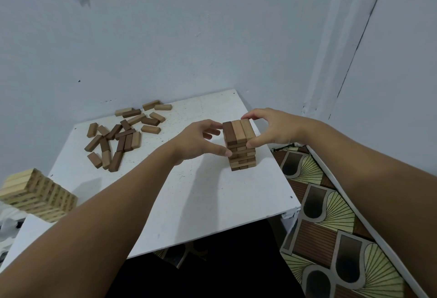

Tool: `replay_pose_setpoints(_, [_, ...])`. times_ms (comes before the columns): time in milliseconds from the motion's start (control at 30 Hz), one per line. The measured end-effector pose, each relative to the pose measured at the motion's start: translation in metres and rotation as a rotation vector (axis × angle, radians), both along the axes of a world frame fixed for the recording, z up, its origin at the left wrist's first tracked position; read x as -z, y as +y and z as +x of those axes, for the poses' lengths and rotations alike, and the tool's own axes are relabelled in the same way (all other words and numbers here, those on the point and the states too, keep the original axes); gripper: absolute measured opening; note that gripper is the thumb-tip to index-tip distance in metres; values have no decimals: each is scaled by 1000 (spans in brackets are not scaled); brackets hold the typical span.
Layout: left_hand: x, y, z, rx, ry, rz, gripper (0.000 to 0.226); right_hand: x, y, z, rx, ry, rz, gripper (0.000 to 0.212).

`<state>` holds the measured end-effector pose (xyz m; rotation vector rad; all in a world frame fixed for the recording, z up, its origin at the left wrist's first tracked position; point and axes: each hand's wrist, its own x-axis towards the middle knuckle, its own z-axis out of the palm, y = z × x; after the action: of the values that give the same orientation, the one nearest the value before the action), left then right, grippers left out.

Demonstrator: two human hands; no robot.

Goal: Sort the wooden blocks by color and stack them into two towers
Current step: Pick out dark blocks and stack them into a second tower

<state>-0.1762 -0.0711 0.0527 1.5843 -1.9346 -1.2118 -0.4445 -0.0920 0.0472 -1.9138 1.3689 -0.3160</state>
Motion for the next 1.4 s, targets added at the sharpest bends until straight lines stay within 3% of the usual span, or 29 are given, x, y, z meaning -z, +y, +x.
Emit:
replay_pose_setpoints(433, [1,-2,-3,-11,77,4,69,-2,-1,0,-8,-4,-3,89])
replay_pose_setpoints(767, [3,-1,1,-32,140,31,76,0,-3,-1,-11,-7,-7,93])
replay_pose_setpoints(1033, [0,1,-1,-37,151,38,69,1,-4,1,-11,-29,13,80])
replay_pose_setpoints(1167, [1,0,0,-40,155,49,78,0,-3,0,-8,-26,13,83])
replay_pose_setpoints(1300, [-1,1,3,-39,122,97,96,-6,2,2,2,0,15,105])
replay_pose_setpoints(1400, [-6,2,19,-38,119,134,103,-19,9,7,62,-107,-53,95])
